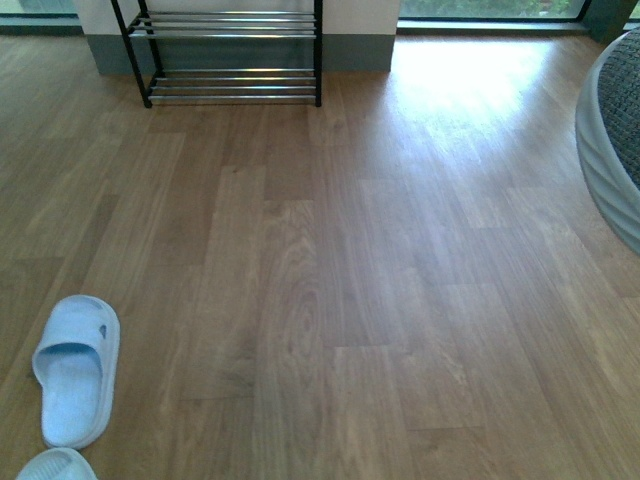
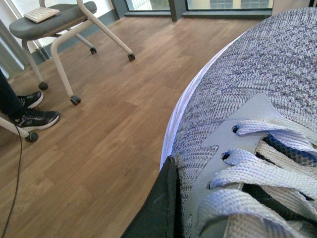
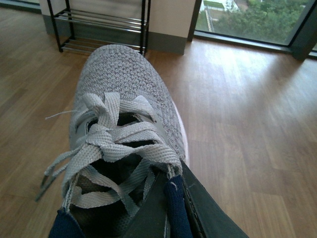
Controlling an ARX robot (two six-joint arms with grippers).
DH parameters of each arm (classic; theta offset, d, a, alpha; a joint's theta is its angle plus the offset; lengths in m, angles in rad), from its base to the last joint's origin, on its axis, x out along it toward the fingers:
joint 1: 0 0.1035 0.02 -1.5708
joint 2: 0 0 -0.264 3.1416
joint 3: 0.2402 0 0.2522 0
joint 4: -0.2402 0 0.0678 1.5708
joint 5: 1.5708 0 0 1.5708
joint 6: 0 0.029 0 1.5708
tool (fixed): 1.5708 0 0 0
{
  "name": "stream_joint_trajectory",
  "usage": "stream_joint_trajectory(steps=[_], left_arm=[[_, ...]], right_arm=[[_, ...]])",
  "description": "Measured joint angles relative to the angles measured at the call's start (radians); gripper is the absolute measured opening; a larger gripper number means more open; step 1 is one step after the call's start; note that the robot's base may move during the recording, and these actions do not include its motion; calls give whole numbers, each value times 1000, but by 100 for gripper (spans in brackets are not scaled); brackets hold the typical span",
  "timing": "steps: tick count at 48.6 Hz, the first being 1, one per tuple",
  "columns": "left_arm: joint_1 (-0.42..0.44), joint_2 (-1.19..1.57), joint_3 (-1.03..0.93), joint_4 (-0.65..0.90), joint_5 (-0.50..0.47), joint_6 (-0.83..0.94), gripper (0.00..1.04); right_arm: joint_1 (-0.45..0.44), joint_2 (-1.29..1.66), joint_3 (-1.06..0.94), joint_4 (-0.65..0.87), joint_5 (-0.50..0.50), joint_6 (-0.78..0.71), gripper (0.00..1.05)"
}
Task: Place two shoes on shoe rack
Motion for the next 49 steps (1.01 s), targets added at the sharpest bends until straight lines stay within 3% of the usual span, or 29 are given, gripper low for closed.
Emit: stream_joint_trajectory(steps=[49], left_arm=[[-2,4,0,0,-3,0,3]], right_arm=[[-1,1,0,0,11,0,1]])
